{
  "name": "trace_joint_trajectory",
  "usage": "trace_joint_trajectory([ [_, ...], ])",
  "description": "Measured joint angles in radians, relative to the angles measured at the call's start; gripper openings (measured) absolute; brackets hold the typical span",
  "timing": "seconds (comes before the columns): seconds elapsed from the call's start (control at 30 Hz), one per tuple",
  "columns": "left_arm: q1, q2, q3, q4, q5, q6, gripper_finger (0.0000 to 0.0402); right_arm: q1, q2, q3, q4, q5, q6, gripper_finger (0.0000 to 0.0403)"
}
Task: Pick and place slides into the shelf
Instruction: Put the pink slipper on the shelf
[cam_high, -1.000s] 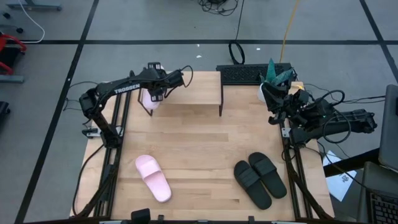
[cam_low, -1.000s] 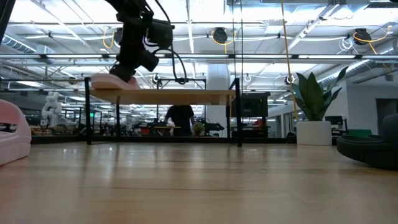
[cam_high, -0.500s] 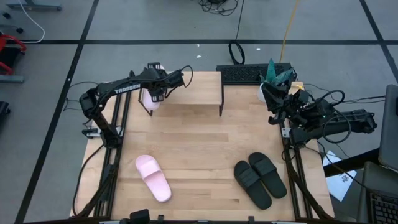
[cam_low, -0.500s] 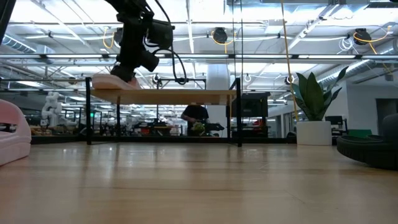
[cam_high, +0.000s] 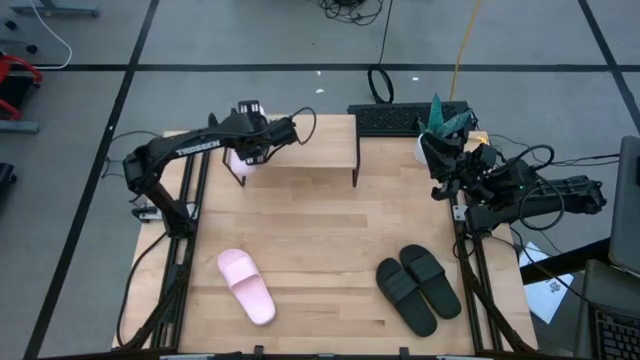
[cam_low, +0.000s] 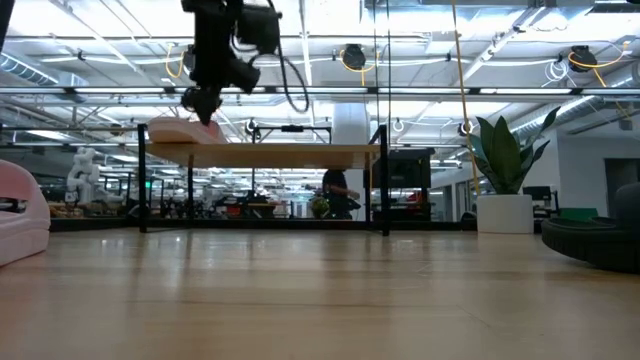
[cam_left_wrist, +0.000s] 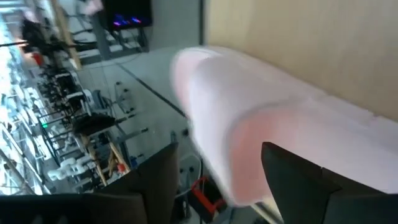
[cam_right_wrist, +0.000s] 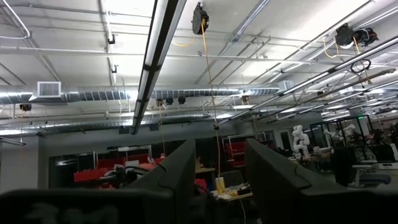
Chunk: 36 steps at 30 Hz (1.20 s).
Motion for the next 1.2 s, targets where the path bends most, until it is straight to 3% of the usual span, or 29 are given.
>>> trace_joint_trajectory([
  [0.17, -0.05, -0.033, 0.055, -0.053, 0.005, -0.035, 0.0232, 0.0, 0.0, 0.0, 0.0, 0.001, -0.006, 0.013],
  [0.33, -0.154, -0.049, 0.158, -0.267, 0.051, -0.192, 0.0232, 0.0, 0.0, 0.0, 0.0, 0.002, -0.009, 0.013],
  [0.53, -0.323, -0.084, 0.216, -0.324, 0.335, -0.424, 0.0232, 0.0, 0.0, 0.0, 0.0, 0.003, -0.048, 0.013],
  [0.83, -0.631, -0.069, 0.215, -0.328, 0.552, -0.899, 0.0232, 0.0, 0.0, 0.0, 0.0, 0.003, -0.082, 0.013],
  [1.0, -0.768, -0.009, 0.215, -0.328, 0.675, -1.174, 0.0232, 0.0, 0.0, 0.0, -0.004, 0.002, -0.075, 0.013],
  [1.2, -0.91, 0.118, 0.215, -0.325, 0.81, -1.398, 0.0232, 0.0, 0.0, 0.0, -0.031, -0.002, -0.025, 0.013],
])
